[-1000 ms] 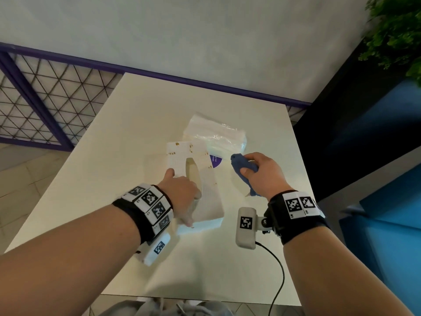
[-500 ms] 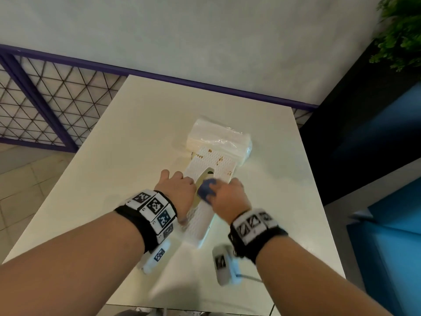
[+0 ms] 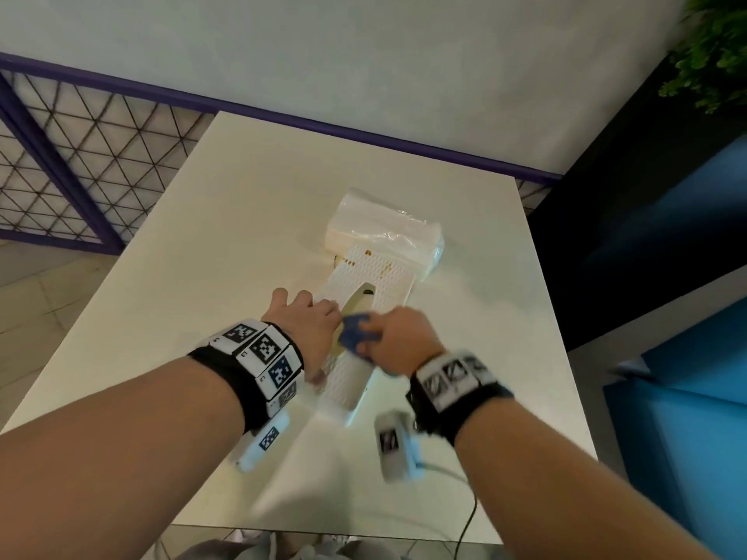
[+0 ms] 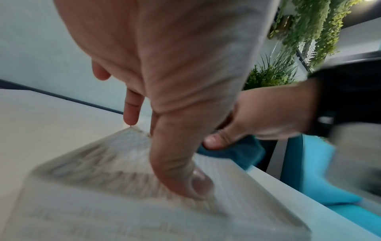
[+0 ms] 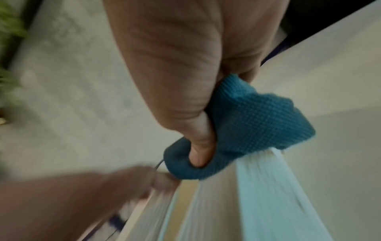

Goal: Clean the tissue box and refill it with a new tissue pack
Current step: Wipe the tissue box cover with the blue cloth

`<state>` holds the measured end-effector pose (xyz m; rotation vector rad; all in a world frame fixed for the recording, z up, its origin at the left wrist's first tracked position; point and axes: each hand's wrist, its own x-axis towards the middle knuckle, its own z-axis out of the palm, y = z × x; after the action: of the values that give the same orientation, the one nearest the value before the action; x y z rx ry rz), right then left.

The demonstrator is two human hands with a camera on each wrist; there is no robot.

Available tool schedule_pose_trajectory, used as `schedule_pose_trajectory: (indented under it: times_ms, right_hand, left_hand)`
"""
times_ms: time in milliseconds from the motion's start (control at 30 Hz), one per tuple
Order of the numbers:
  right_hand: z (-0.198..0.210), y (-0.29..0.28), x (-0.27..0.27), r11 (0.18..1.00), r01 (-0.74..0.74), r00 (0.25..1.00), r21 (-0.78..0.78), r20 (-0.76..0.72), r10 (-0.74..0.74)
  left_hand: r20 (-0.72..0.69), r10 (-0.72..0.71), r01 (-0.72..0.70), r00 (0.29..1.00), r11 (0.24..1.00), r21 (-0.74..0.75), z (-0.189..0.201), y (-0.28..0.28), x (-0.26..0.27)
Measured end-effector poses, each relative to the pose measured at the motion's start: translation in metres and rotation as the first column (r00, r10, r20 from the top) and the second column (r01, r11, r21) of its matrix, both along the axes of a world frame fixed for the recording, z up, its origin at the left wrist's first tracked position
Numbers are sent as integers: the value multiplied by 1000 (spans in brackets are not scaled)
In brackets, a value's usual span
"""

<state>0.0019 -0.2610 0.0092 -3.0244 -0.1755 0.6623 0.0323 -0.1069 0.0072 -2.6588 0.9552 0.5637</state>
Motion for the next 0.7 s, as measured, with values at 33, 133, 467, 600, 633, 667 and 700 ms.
schedule_pose_trajectory:
  times_ms: [33, 133, 467, 600, 633, 667, 700]
  right_hand:
    - [0, -12, 19, 997, 77, 997, -23, 2, -77]
    - [-5, -23, 57, 977, 177, 984, -115, -5, -179]
    - [-13, 30, -19, 997, -67, 994, 41, 89, 63]
    - [-15, 23, -33, 982, -83, 996, 172, 44, 77]
    - [-13, 16, -31, 975, -74, 997, 210, 17, 72]
    - [-10, 9, -27, 969, -40, 999, 244, -4, 42]
    - [-9, 3, -20, 965, 5, 1000, 261, -12, -1]
  left_hand:
    - [-4, 4, -4, 1000, 1000, 9, 0, 0, 0]
    - [6, 4, -4, 1000, 1000, 29, 0, 0, -1]
    - [12, -15, 15, 1000, 1000, 14, -2, 2, 0]
    - [29, -10, 10, 1000, 1000, 13, -1, 1, -2]
    - [20, -9, 9, 1000, 1000, 11, -1, 2, -1]
    - [14, -12, 12, 1000, 1000, 11, -1, 4, 0]
    - [8, -13, 13, 1000, 1000, 12, -1, 5, 1]
